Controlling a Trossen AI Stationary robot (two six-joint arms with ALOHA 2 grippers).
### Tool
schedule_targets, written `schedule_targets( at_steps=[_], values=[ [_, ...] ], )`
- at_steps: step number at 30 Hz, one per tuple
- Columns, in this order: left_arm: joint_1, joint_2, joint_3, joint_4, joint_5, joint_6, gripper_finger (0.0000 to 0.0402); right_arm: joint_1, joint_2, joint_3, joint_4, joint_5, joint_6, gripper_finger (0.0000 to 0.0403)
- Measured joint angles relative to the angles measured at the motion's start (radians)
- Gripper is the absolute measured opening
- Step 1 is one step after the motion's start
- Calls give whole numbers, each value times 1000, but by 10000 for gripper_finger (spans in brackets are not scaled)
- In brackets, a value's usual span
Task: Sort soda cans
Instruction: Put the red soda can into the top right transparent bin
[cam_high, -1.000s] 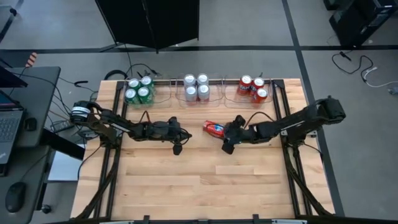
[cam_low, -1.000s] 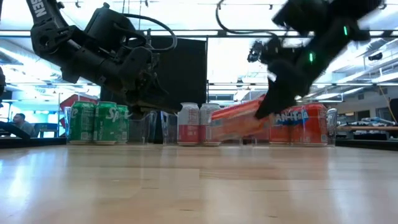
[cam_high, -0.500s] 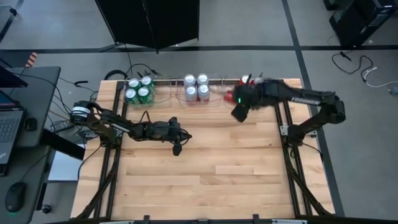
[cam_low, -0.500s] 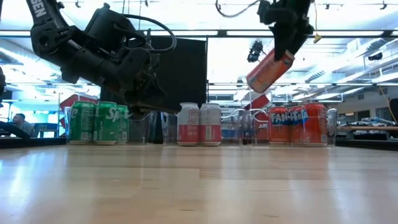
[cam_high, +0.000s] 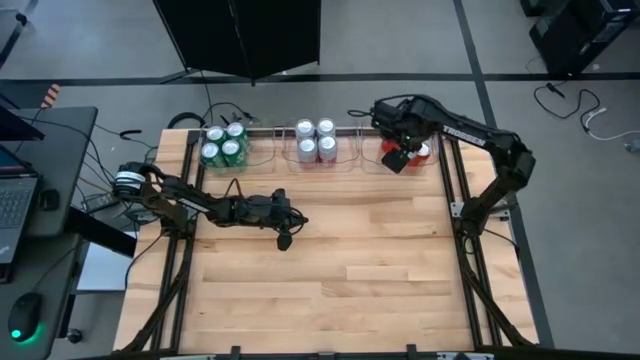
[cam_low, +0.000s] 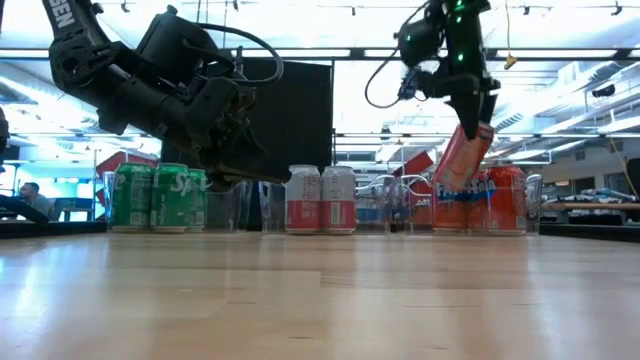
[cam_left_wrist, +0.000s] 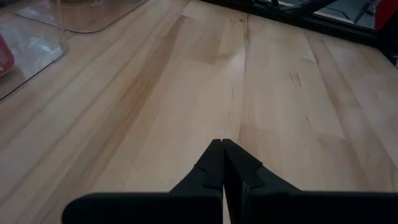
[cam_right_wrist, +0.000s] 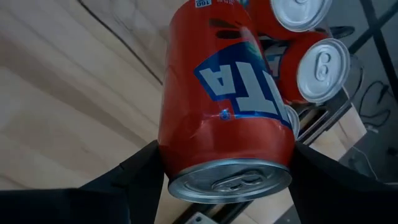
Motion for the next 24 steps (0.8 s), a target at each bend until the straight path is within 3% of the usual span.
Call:
schedule_targets(
  at_steps=[24],
  values=[
    [-5, 0, 0, -1, -1, 0, 0, -87, 248, -1, 6, 2, -90, 273]
  ],
)
